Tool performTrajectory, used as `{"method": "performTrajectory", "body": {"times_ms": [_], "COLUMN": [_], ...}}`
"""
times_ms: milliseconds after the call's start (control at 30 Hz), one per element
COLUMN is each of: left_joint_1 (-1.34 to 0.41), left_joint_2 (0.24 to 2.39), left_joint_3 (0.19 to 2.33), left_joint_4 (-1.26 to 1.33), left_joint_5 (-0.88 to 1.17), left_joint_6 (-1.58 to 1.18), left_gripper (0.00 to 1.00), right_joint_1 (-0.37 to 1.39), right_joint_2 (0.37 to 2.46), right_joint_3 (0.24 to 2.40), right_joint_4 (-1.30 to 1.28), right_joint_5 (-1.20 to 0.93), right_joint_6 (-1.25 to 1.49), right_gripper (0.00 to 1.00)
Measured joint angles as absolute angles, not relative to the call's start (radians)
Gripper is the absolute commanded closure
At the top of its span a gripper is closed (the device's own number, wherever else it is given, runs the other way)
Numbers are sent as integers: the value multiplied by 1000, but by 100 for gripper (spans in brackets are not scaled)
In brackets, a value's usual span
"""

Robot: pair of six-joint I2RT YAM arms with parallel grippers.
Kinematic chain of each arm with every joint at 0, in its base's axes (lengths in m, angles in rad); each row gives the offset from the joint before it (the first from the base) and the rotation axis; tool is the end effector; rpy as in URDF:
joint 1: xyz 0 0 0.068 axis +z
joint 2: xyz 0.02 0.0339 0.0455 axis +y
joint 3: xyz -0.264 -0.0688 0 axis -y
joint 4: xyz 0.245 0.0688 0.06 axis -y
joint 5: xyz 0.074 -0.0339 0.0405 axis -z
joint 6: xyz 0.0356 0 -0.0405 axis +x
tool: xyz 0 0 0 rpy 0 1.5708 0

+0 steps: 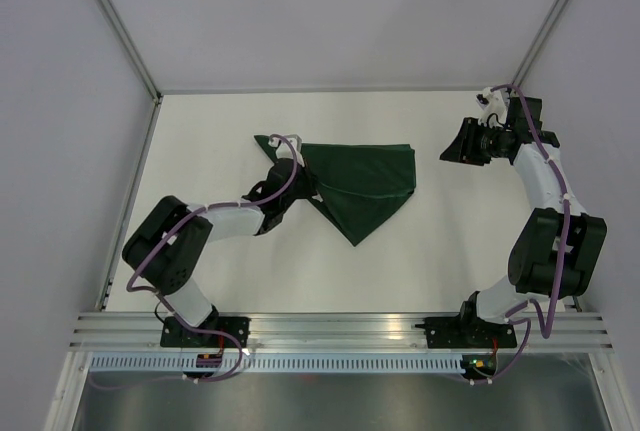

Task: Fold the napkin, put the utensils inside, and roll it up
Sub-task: Fold the napkin

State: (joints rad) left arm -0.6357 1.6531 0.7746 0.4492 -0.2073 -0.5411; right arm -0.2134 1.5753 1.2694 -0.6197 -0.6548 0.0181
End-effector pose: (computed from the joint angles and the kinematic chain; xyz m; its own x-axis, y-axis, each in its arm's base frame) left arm 0.2805 -0.1979 0.1810 -0.5088 -0.2510 -0.8235 0.1964 0.8975 -0.3949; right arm 0.3314 -0.0496 0.2792 -0.7842 0.1846 -0.5924 -0.1758 0.8495 0.4974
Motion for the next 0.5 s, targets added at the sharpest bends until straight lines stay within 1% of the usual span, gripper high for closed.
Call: {"method": "performTrajectory", "body": {"times_ms": [500], "left_joint_1": [-587], "left_joint_2": [1695], "left_joint_3": [774], "left_joint_4": [449], "left_joint_5": [-161], "left_joint_6": [-577], "left_gripper": [98], "right_joint_1": [-213], "right_joint_2": [1576], "right_joint_3": [1268], "right_joint_4": [-620], "right_joint_5": [-656], "right_joint_6": [18], "right_gripper": [59]}}
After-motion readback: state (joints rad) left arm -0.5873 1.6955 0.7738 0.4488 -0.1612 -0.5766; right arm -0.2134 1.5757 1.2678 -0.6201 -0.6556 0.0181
